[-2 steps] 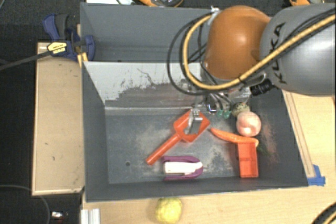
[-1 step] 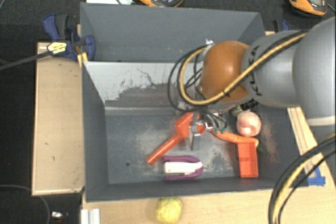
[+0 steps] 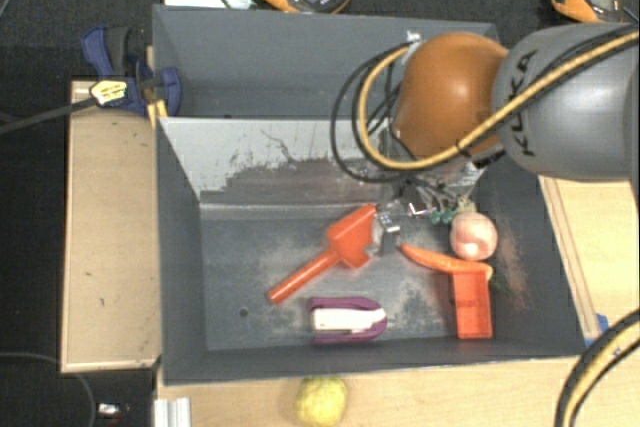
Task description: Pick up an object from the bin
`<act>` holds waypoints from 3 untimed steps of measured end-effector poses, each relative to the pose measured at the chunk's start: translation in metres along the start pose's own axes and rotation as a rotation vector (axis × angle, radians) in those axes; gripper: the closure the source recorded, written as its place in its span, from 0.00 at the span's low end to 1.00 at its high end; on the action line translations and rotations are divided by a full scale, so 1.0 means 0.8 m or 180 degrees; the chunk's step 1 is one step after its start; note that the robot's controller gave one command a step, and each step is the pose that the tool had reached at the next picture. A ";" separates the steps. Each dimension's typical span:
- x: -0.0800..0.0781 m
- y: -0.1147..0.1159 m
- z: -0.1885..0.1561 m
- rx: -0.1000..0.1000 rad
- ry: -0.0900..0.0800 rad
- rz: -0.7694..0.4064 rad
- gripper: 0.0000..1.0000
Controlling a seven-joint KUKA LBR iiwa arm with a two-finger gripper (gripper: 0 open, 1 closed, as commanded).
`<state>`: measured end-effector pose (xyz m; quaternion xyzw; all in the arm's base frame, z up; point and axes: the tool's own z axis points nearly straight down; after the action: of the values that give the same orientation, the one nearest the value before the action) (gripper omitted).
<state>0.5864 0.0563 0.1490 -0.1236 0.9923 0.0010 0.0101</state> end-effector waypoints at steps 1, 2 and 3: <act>0.001 -0.020 0.061 -0.0008 0.0068 -0.0065 0.00; -0.008 0.010 0.098 -0.0004 -0.0012 -0.0050 0.00; -0.007 0.007 0.097 -0.0002 0.0000 -0.0311 1.00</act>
Offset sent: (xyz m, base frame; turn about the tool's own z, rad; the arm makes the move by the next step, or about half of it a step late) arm 0.0047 0.0090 -0.0790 -0.0163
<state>0.5918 0.0631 0.0713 -0.1718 0.9851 0.0007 0.0101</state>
